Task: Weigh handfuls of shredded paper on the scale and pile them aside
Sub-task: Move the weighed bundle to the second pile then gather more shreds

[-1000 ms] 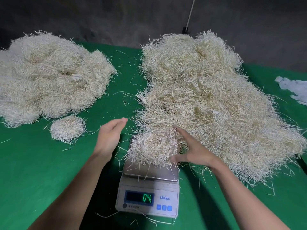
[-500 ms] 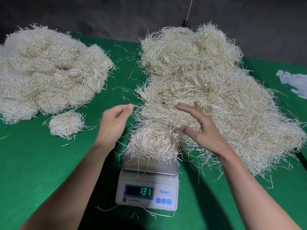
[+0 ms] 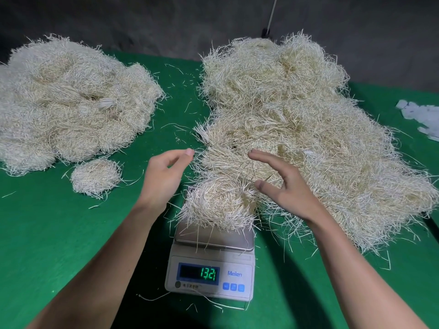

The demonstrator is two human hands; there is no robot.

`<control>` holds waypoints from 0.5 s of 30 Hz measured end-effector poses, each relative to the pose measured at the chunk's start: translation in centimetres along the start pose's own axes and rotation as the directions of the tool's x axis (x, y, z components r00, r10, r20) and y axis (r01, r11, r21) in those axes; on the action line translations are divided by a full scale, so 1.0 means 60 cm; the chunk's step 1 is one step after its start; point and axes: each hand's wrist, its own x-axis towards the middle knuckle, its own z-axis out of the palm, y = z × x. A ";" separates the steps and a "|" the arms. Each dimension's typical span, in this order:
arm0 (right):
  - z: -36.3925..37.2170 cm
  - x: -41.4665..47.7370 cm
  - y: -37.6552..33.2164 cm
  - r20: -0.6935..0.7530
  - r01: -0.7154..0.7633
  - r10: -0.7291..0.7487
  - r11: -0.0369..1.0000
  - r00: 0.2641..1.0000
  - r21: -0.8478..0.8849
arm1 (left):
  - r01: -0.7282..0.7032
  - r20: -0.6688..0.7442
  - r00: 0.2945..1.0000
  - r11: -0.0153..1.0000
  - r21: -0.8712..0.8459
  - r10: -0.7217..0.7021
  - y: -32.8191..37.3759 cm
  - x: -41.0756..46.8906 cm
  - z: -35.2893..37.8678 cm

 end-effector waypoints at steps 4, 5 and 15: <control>-0.001 -0.002 0.000 -0.002 0.007 -0.007 1.000 1.000 0.000 | 0.005 0.009 1.000 1.000 -0.010 -0.005 0.004 -0.002 0.001; -0.001 -0.002 0.000 -0.002 0.007 -0.007 1.000 1.000 0.000 | 0.008 0.010 1.000 1.000 -0.010 -0.008 0.005 -0.003 0.002; 0.001 -0.001 0.007 0.002 0.044 -0.044 0.999 0.999 0.016 | 0.011 0.042 0.999 1.000 0.012 -0.011 0.002 -0.004 0.006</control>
